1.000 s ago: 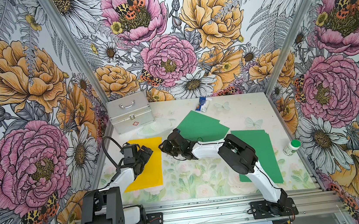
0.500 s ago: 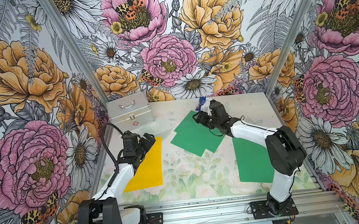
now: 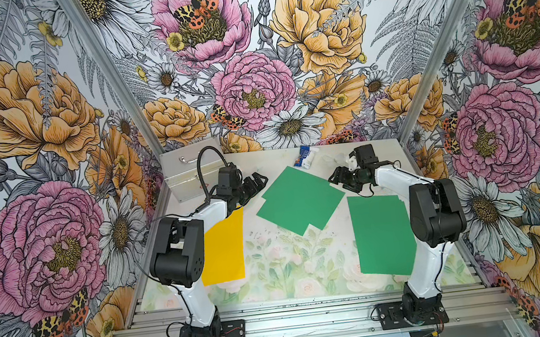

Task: Sort the scattered colored papers by color
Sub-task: Pick up the colored paper.

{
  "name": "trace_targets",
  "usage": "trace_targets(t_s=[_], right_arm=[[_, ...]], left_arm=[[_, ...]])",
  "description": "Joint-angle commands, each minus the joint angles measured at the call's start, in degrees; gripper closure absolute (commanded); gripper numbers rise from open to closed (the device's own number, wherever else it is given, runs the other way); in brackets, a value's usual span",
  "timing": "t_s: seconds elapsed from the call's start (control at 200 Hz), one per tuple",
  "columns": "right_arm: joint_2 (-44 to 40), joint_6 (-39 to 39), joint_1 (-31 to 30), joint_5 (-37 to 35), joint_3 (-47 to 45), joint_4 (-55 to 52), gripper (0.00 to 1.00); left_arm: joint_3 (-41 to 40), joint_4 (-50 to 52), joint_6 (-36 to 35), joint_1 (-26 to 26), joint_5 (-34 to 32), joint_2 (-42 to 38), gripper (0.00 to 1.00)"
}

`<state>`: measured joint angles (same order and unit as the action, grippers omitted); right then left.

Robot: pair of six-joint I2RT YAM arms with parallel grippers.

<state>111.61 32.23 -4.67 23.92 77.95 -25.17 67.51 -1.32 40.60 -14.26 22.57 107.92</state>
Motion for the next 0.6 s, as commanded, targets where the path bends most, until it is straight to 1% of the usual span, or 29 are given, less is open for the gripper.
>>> trace_targets(t_s=[0.0,0.1,0.315,0.595], right_arm=[[0.98,-3.23,1.31,0.3,-0.22,-2.58,0.24],[1.07,-4.2,2.16,-1.56,-1.21,-2.58,0.21],[2.74,-5.6,2.51,-0.63,-1.69,-2.76,0.15],[5.38,-5.51,2.72,2.0,-0.96,-2.67,0.14]], left_arm=[[3.13,1.75,-2.32,-1.0,0.73,3.76,0.02],[5.23,2.93,-2.88,-1.29,-0.35,6.38,0.02],[8.04,4.64,-3.93,-1.8,-1.99,9.77,0.02],[9.39,5.24,-3.17,-2.08,-2.2,12.29,0.02]])
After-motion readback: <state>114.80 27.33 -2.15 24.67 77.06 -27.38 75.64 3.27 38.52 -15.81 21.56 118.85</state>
